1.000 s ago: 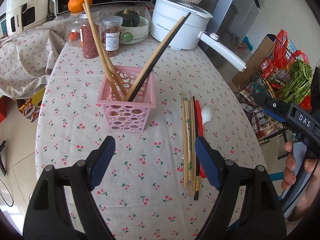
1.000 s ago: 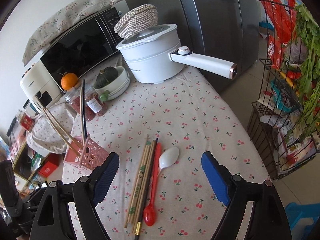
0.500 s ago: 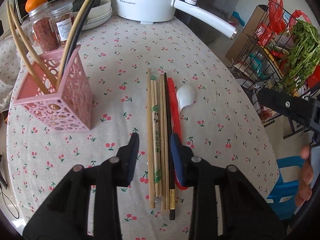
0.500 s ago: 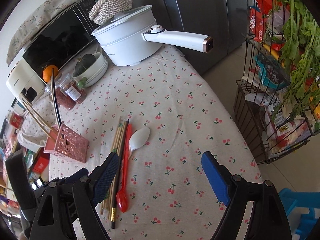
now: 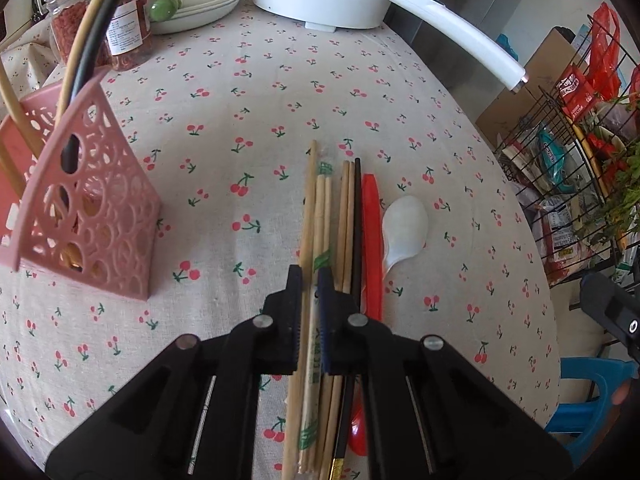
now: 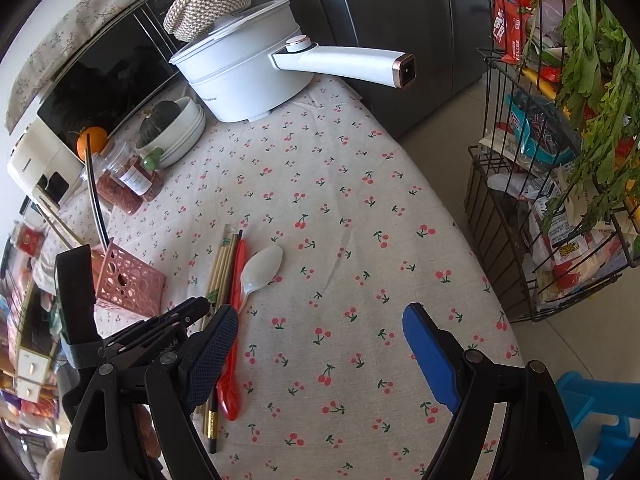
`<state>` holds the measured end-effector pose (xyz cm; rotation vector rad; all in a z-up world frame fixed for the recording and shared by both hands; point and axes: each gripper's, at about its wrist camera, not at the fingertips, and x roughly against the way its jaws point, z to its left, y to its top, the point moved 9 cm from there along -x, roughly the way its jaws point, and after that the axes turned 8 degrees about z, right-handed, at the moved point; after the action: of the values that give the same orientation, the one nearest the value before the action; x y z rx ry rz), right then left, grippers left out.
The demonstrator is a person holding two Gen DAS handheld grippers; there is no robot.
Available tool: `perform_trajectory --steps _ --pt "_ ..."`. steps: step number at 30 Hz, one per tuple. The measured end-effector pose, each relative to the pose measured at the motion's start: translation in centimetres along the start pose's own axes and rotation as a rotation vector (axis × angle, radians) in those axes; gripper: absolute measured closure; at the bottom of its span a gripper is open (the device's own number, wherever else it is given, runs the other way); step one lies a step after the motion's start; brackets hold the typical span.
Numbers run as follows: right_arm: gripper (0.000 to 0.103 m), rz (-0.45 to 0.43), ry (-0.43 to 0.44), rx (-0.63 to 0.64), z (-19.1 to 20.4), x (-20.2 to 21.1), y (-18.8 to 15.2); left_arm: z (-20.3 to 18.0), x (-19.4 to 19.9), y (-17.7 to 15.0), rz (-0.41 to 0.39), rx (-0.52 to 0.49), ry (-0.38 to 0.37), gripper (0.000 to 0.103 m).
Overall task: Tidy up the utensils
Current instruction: 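Grasp another wooden chopstick from the row with the left tool and lift it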
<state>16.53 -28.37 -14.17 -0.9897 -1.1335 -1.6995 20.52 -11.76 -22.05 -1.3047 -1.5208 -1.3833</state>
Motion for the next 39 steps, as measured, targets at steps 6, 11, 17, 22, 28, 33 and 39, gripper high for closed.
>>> perform_trajectory --steps 6,11,17,22,28,33,39 --pt "0.018 0.005 0.002 0.003 -0.1 -0.2 0.1 0.1 -0.3 0.5 -0.012 0.031 0.005 0.095" --pt "0.018 0.008 0.000 -0.007 -0.5 -0.3 0.2 0.7 -0.5 0.9 -0.019 0.065 0.014 0.095" --pt "0.018 0.016 0.005 -0.008 -0.4 -0.5 0.1 1.1 -1.0 0.9 0.008 0.064 0.037 0.095" --pt "0.018 0.026 -0.006 0.000 -0.3 -0.7 0.0 0.5 -1.3 1.5 0.006 -0.016 0.068 0.091" --pt "0.018 0.030 -0.019 -0.007 -0.1 -0.9 -0.2 0.4 -0.5 0.7 0.027 -0.049 0.041 0.095" --pt "0.018 0.038 -0.017 -0.022 0.4 -1.2 -0.2 -0.3 3.3 -0.7 -0.021 -0.110 0.016 0.095" --pt "0.018 0.064 0.008 -0.013 2.7 -2.4 -0.3 1.0 8.6 -2.4 -0.092 -0.112 -0.050 0.095"
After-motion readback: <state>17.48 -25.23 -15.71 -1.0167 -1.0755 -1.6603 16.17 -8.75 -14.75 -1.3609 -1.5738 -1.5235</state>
